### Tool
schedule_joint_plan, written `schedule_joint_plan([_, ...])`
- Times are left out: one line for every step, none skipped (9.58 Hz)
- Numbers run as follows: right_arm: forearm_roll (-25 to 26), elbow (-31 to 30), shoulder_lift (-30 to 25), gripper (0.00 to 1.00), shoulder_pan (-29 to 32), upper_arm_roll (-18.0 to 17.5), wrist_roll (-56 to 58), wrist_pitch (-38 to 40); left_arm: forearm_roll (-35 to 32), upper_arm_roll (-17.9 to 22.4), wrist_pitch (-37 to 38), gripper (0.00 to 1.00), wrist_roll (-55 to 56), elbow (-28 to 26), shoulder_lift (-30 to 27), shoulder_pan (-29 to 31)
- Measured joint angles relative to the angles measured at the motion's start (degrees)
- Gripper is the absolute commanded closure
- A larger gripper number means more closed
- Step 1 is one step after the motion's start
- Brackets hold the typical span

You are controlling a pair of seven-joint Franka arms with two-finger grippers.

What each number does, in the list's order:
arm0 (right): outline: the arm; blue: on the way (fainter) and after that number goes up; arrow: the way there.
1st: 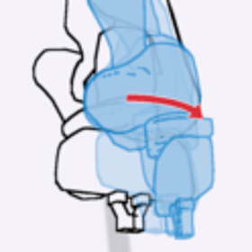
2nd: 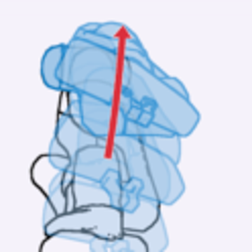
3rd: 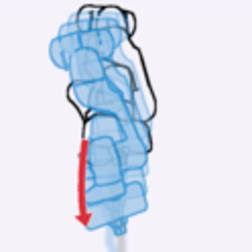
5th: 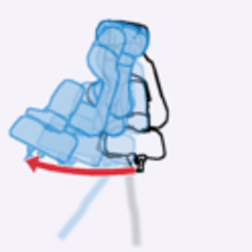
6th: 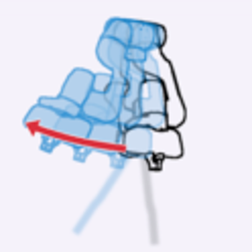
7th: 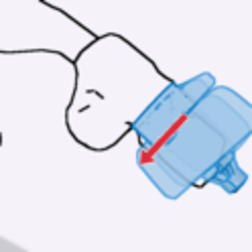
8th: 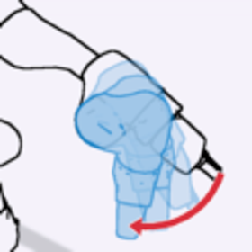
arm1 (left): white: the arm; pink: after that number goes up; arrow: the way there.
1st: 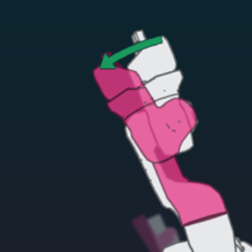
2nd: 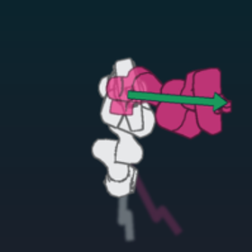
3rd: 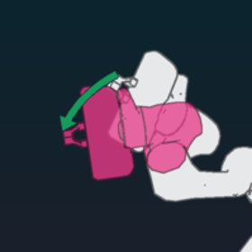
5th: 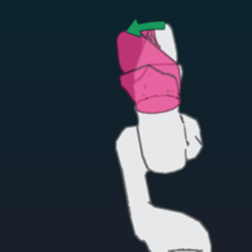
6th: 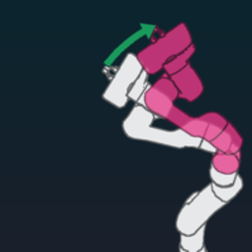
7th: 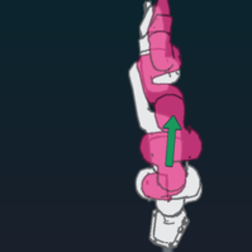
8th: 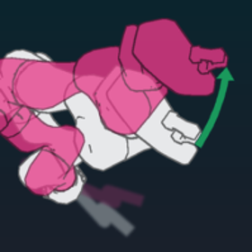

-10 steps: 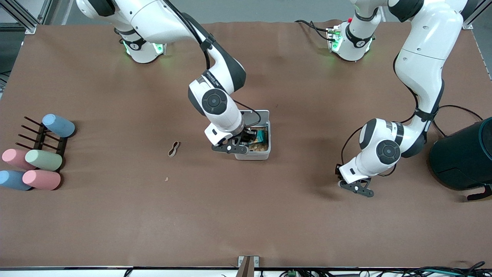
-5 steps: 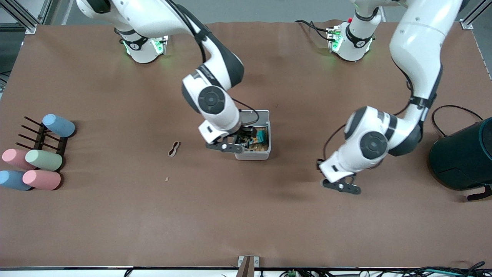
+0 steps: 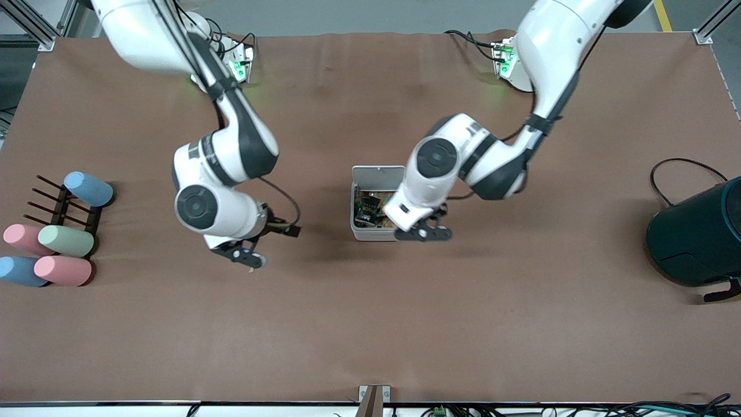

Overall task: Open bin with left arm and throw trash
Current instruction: 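Drop the tape with the left gripper while the right gripper grasps the paper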

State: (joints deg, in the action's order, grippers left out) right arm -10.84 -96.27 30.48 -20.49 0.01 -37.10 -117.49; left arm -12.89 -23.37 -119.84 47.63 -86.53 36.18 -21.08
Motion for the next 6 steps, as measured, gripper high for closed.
schedule_joint_plan([0.0,-6.8,-0.6,0.01,0.3,0.0,1.2,-6.9,0.0,-0.1,0.1,0.96,1.5,0.0,0.0,-0.8])
schedule_joint_plan([0.0,-12.8,-1.5,0.01,0.3,-0.2,2.4,-12.2,0.0,-0.3,0.6,0.85,3.0,0.0,0.0,-1.0])
schedule_joint_plan([0.0,-17.1,-2.2,0.01,0.3,-0.2,3.1,-15.8,0.0,-0.4,1.1,0.01,4.4,0.0,0.0,-1.3])
schedule_joint_plan([0.0,-20.2,-2.7,0.11,0.5,-0.1,3.4,-19.1,0.0,-0.4,1.4,0.0,5.5,0.0,0.0,-1.9])
schedule_joint_plan([0.0,-22.4,-3.1,0.5,0.9,-0.1,3.7,-21.8,0.0,-0.4,1.6,0.0,6.1,-0.2,0.0,-2.3])
schedule_joint_plan([0.0,-23.3,-3.3,0.67,1.1,-0.1,3.9,-22.7,0.0,-0.4,1.6,0.0,6.3,-0.2,0.0,-2.2])
